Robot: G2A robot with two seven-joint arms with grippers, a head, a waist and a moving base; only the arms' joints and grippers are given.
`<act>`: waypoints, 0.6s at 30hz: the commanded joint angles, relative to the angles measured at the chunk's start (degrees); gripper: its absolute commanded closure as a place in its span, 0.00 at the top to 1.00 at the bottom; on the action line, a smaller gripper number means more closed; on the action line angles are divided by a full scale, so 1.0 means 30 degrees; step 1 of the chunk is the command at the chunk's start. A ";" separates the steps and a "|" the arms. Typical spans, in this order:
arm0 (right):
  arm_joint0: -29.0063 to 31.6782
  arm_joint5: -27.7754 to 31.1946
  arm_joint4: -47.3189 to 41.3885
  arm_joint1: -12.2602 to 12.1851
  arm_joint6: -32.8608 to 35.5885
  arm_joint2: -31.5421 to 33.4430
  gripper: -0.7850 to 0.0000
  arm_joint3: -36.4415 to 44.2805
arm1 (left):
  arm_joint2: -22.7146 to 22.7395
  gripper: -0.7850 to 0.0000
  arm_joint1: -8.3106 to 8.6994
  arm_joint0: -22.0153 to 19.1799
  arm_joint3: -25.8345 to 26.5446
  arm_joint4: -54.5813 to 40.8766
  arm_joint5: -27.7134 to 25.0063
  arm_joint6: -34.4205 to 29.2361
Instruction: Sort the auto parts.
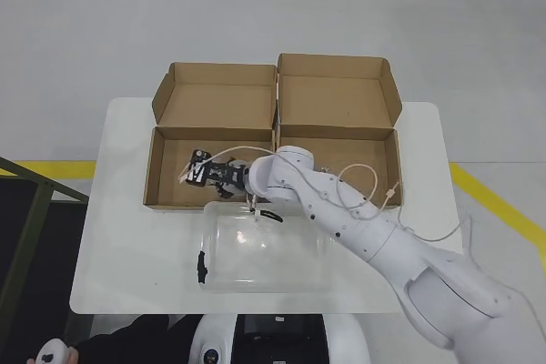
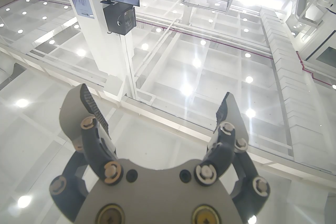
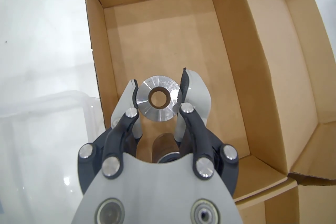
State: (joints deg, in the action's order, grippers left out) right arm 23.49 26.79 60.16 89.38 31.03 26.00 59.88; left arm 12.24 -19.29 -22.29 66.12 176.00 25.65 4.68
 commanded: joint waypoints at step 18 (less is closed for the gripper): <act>-0.0826 0.0328 -0.0072 0.1798 0.0046 -0.0437 0.30 -0.3920 | 0.0000 1.00 0.0000 0.0000 0.0000 0.0000 0.0000 0.0000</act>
State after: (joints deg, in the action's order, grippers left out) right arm 21.04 27.73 59.90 94.61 31.20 24.68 48.46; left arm 12.24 -19.29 -22.29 66.12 176.00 25.65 4.68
